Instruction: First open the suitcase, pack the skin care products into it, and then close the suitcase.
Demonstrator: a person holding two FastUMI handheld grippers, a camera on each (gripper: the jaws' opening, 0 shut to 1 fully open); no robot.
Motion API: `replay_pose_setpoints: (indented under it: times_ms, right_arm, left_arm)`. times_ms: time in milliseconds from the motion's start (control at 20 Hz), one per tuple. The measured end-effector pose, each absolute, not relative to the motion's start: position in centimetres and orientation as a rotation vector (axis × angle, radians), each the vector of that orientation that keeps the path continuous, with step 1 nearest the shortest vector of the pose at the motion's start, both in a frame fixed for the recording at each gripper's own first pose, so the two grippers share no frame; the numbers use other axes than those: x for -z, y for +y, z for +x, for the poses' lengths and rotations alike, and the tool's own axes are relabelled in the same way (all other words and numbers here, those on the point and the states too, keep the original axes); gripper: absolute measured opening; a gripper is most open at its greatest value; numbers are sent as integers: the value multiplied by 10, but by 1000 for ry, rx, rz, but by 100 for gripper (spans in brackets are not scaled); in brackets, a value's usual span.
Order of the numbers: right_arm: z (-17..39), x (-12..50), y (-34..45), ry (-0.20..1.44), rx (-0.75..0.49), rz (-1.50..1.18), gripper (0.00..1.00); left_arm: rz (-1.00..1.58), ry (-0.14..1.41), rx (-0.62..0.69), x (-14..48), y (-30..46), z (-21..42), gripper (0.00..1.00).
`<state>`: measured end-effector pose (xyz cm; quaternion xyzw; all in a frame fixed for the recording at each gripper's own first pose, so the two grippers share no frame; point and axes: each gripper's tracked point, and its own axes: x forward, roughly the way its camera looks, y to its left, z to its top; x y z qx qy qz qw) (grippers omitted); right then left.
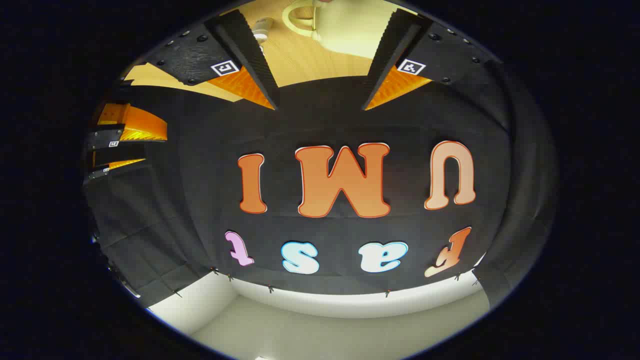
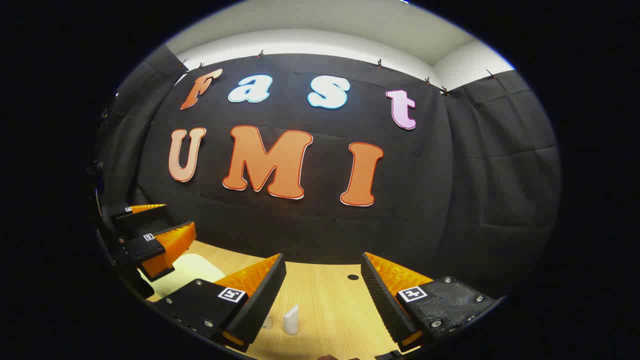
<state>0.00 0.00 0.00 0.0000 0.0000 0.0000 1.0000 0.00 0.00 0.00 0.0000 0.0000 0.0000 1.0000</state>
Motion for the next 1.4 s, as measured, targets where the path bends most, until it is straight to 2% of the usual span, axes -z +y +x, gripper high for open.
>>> replay_pose_setpoints:
  times_ms: [250,500,750,900,1000,1100,1400]
  right_arm:
    - [17,-3,11,-30,-105,4,95]
    - [27,-1,22,-35,-173,18,95]
    - [32,-6,24,-45,-203,22,95]
    - [33,-6,23,-42,-205,31,95]
    - [32,-8,21,-50,-201,23,95]
    - [32,-7,18,-44,-201,26,95]
    - [38,-7,-5,-49,-155,2,95]
  left_arm:
    - [-3,-3,-103,-12,15,5,99]
    - [-95,25,-95,-18,12,6,99]
    - [-193,32,-55,-34,3,5,97]
    - [-195,45,-79,-30,11,4,94]
    - [-135,46,-128,-29,17,3,96]
    - [-41,62,-162,-20,20,2,96]
    - [136,232,-59,57,-8,-3,98]
